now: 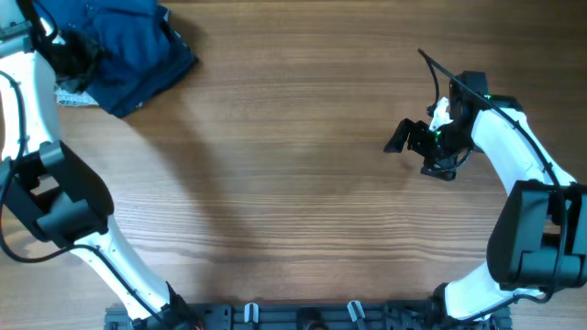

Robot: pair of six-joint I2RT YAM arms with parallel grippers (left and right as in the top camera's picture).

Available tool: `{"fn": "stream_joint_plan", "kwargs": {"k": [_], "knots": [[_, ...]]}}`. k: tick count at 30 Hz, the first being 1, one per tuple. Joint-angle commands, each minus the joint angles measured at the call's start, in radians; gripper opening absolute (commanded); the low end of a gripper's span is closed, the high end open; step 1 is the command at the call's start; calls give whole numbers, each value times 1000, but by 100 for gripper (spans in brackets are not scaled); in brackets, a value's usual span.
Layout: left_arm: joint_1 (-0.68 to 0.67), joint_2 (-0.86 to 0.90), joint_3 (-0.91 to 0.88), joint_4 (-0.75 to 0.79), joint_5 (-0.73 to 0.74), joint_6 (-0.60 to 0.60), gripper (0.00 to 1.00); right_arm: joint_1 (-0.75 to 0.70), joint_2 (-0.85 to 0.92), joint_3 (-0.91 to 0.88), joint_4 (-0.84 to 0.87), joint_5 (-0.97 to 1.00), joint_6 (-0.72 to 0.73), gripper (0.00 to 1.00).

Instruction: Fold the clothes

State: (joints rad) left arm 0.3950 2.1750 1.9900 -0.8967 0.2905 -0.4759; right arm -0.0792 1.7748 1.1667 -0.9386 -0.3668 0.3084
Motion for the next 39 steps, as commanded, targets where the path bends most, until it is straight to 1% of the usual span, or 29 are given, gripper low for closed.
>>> {"fn": "stream_joint_plan", "kwargs": {"k": [1, 2, 3, 7, 9, 10, 11, 12, 13, 14, 16, 19, 21, 22, 25, 28, 30, 31, 32, 34, 36, 39], "knots": [[-53, 3, 6, -5, 43, 27, 26, 3, 5, 5, -2, -24, -18, 99], [-61, 3, 6, -6, 55, 27, 14, 3, 5, 5, -2, -24, -18, 99], [-77, 3, 6, -9, 121, 26, 4, 3, 5, 5, -2, -24, -18, 100], [-84, 0, 6, -12, 312, -35, 4, 3, 5, 5, -2, -24, -18, 100], [-72, -6, 6, 11, 429, -64, 4, 3, 5, 5, -1, -24, -19, 100], [-65, -11, 6, 26, 469, -64, 4, 3, 5, 5, -1, -24, -19, 99], [-59, -16, 6, 31, 478, -65, 4, 3, 5, 5, -1, -24, -18, 99], [-49, -25, 6, 31, 475, -64, 17, 3, 5, 5, 0, -24, -18, 99], [-42, -29, 6, 31, 476, -64, 25, 3, 5, 5, 1, -24, -19, 100], [-36, -35, 6, 30, 475, -63, 28, 3, 5, 5, 3, -24, -18, 99], [-23, -45, 7, 29, 475, -56, 37, 3, 5, 5, 7, -24, -18, 100], [-5, -68, 6, 21, 475, -52, 43, 3, 5, 5, 7, -24, -18, 99], [-4, -86, 6, 18, 476, -35, 42, 3, 5, 5, 7, -24, -18, 99], [-5, -104, 6, 13, 476, -29, 42, 3, 5, 5, 7, -24, -18, 100], [-14, -153, 7, -11, 498, -29, 34, 3, 5, 5, 8, -24, -17, 99], [-18, -224, 7, 27, 480, -26, 19, 3, 5, 5, 10, -24, -17, 100], [-18, -250, 7, 114, 408, -26, 8, 3, 5, 5, 13, -24, -17, 100], [-18, -251, 6, 173, 341, -26, 4, 3, 5, 5, 14, -24, -17, 100], [-18, -243, 6, 217, 274, -26, 4, 3, 5, 5, 14, -24, -17, 100], [-18, -219, 6, 253, 217, -26, 4, 3, 5, 5, 13, -24, -17, 100], [-17, -180, 6, 288, 186, -25, 4, 3, 5, 5, 13, -24, -17, 100], [-17, -101, 6, 370, 161, 31, 4, 3, 5, 5, 2, -24, -20, 100]]}}
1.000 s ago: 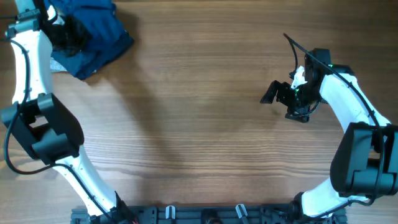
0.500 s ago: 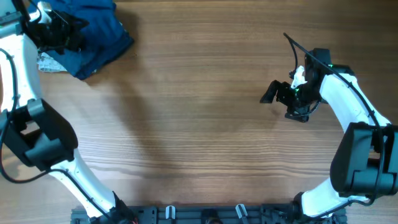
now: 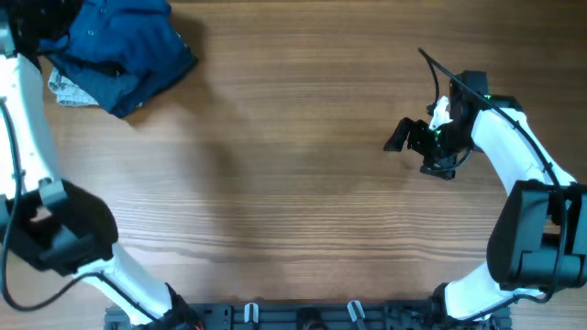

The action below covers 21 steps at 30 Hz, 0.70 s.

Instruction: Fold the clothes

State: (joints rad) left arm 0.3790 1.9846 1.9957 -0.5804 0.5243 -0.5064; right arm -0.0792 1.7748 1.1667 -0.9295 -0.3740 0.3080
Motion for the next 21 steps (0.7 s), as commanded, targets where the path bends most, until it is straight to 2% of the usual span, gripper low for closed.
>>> {"fn": "stream_joint_plan", "kwargs": {"k": [1, 5, 8, 10, 15, 21], "knots": [[-1, 124, 1, 108, -74, 92, 4, 3, 5, 5, -11, -17, -20, 99], [1, 207, 1, 201, -148, 110, 4, 3, 5, 5, -29, -17, -21, 100], [15, 288, 1, 218, -338, 110, 4, 3, 5, 5, -55, -16, -55, 100], [37, 328, 1, 200, -394, 110, 4, 3, 5, 5, -58, -16, -70, 99], [92, 318, 1, 184, -385, 110, 4, 3, 5, 5, -57, -16, -69, 100], [119, 177, 1, 195, -231, 109, 4, 3, 5, 5, -58, -16, -69, 99]]}}
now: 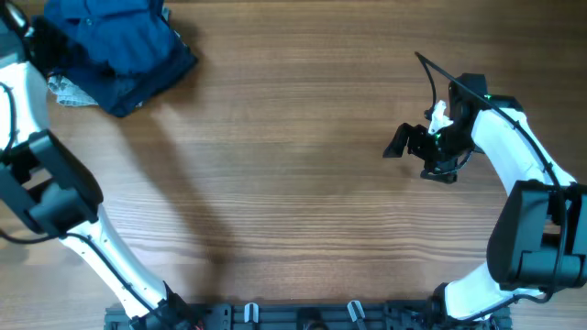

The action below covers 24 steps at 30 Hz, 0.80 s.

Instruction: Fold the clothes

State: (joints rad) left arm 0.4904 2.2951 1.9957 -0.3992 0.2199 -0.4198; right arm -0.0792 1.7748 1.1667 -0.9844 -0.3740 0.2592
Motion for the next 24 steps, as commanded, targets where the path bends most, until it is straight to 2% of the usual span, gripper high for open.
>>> {"fn": "stream_joint_plan", "kwargs": {"k": [1, 8, 13, 16, 20, 24], "knots": [[4, -155, 1, 13, 78, 19, 6, 3, 5, 5, -3, -16, -20, 100], [-56, -220, 1, -17, 105, -11, 4, 3, 5, 5, -3, -17, -12, 99], [-139, -141, 1, -43, 104, 43, 4, 3, 5, 5, -1, -17, -12, 100], [-191, -48, 1, -43, 26, 47, 4, 3, 5, 5, -3, -16, -13, 100], [-216, 42, 1, -48, -12, 54, 13, 3, 5, 5, -3, -16, -13, 100], [-211, 8, 1, -68, -10, 77, 20, 3, 5, 5, 5, -16, -12, 100]]}}
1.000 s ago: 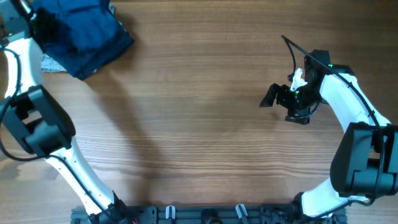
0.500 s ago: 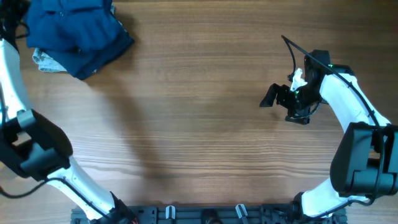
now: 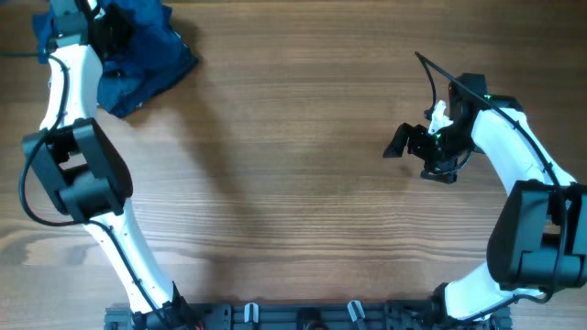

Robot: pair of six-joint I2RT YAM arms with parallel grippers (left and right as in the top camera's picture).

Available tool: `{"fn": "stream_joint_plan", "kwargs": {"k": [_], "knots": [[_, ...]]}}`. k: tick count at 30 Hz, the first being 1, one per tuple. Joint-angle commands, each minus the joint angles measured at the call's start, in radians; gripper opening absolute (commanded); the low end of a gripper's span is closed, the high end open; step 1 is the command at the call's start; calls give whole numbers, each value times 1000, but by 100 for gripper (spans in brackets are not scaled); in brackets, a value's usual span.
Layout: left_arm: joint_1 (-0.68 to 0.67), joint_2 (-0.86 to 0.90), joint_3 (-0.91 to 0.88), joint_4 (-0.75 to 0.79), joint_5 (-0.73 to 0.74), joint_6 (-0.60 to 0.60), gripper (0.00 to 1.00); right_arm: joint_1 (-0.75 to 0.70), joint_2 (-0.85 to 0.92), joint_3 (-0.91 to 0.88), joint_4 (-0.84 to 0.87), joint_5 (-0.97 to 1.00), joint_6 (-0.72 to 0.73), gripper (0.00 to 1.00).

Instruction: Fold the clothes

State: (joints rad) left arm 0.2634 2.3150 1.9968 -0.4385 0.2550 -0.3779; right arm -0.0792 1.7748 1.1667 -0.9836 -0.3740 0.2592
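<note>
A heap of dark blue clothes (image 3: 147, 57) lies at the table's far left corner. My left gripper (image 3: 108, 26) sits low on top of the heap, its dark fingers lost against the blue cloth, so its state does not show. A bit of blue cloth (image 3: 41, 29) shows on the left side of the left arm. My right gripper (image 3: 415, 151) hovers over bare wood at the right, far from the clothes, open and holding nothing.
The wooden table (image 3: 293, 183) fills the view. The white left arm (image 3: 64, 101) runs along the left edge up to the heap. A black cable (image 3: 436, 69) loops over the right arm. A rail with clips (image 3: 293, 316) lines the near edge.
My left arm has swung right, so its gripper now sits over the top middle of the blue heap instead of at its left edge. The white patterned cloth is now hidden. The right arm is still.
My left gripper first sat at the heap's left side, with a white patterned cloth showing below it. Then it was at the far left corner and the blue cloth looked spread wider. Now it lies over the heap's top. The right gripper stayed put throughout.
</note>
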Motion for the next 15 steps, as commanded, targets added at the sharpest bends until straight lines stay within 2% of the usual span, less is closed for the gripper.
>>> {"fn": "stream_joint_plan", "kwargs": {"k": [1, 3, 4, 5, 7, 8, 9, 11, 15], "knots": [[18, -40, 0, -35, -37, 35, 20, 3, 5, 5, 6, -16, -9, 99], [18, -115, 0, -39, -28, 35, 25, 3, 5, 5, 13, -12, 11, 100], [18, -166, 0, -39, -29, 35, 31, 3, 1, 6, 18, -12, 17, 100], [20, -231, 0, -45, -28, 35, 42, 3, -11, 6, 24, -11, 32, 99], [21, -336, 0, -63, -29, 43, 49, 3, -53, 9, 42, -8, 32, 99], [21, -390, 0, -82, -29, 71, 56, 3, -87, 15, 46, 0, 33, 99], [21, -429, 0, -101, -29, 88, 68, 3, -116, 20, 48, 10, 37, 99], [21, -517, 0, -159, -29, 87, 99, 3, -203, 36, 48, 45, 56, 99], [21, -635, 0, -270, -28, 83, 100, 3, -397, 42, 55, 61, 55, 99]]}}
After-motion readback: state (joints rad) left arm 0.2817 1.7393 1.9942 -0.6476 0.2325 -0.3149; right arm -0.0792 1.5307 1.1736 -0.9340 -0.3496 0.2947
